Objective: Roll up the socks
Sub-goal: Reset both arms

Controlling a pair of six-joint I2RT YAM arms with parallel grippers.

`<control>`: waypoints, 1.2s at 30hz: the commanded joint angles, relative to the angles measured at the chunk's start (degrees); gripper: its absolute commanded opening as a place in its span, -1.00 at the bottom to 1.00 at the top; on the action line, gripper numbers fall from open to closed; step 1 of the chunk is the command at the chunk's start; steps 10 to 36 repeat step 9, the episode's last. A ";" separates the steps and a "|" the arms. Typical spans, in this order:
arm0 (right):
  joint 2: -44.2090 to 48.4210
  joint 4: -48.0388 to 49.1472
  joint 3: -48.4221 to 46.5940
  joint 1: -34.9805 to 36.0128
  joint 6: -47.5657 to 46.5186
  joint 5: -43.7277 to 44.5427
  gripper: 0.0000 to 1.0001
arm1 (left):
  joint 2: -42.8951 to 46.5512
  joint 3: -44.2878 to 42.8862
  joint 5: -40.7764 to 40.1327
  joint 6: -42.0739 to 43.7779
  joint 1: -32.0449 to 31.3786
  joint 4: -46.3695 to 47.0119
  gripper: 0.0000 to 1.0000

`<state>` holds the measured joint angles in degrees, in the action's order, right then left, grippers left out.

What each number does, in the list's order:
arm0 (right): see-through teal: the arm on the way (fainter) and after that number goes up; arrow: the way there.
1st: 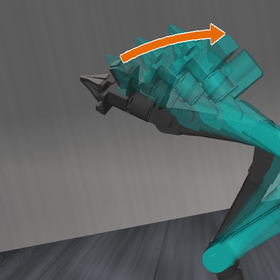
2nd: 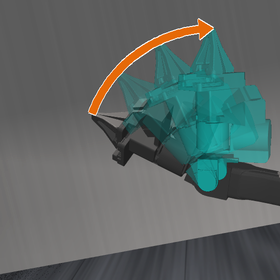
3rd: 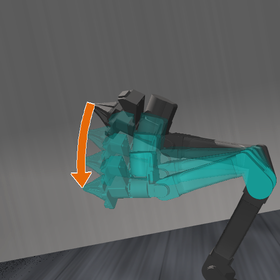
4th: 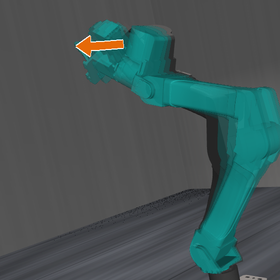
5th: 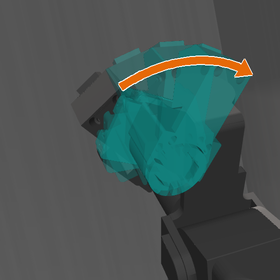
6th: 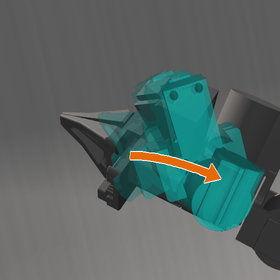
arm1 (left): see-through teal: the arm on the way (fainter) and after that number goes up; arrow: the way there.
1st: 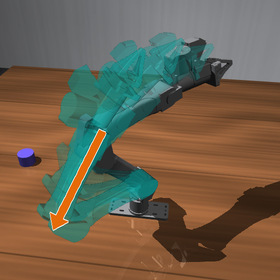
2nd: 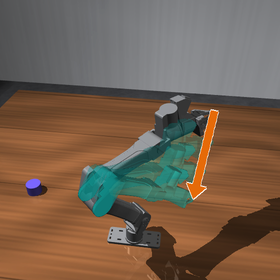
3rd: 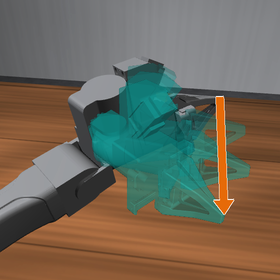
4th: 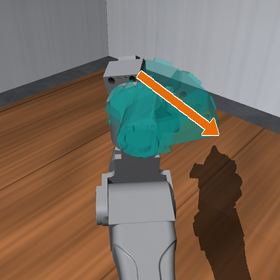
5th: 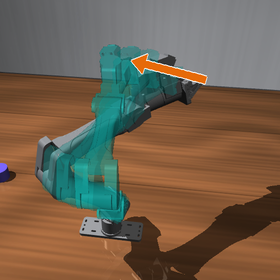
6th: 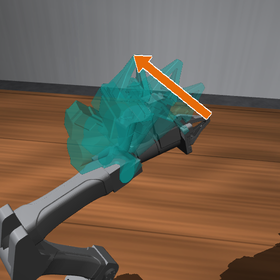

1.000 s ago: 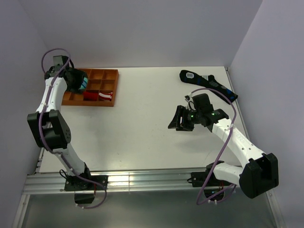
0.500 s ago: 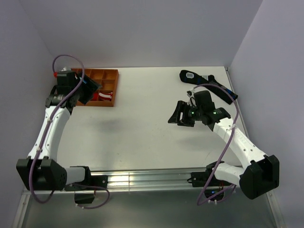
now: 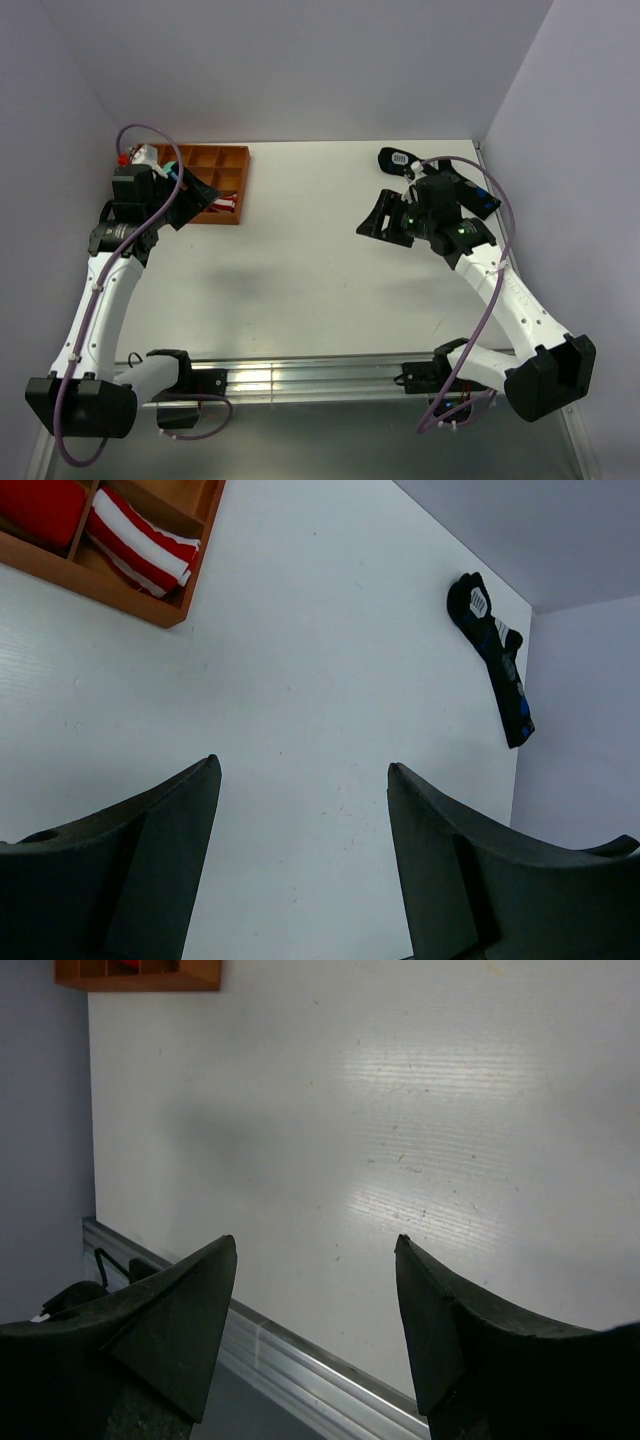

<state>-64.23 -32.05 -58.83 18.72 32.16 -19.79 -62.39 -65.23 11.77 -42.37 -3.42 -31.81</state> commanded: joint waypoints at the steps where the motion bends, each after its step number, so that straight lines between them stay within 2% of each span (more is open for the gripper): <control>1: 0.51 1.99 -2.78 -0.44 0.45 1.51 0.43 | 1.22 -0.07 1.32 2.56 -0.18 0.26 0.46; 36: 1.03 2.43 -2.43 -0.44 0.27 2.73 0.45 | 1.04 0.02 2.11 2.55 -0.18 0.43 0.46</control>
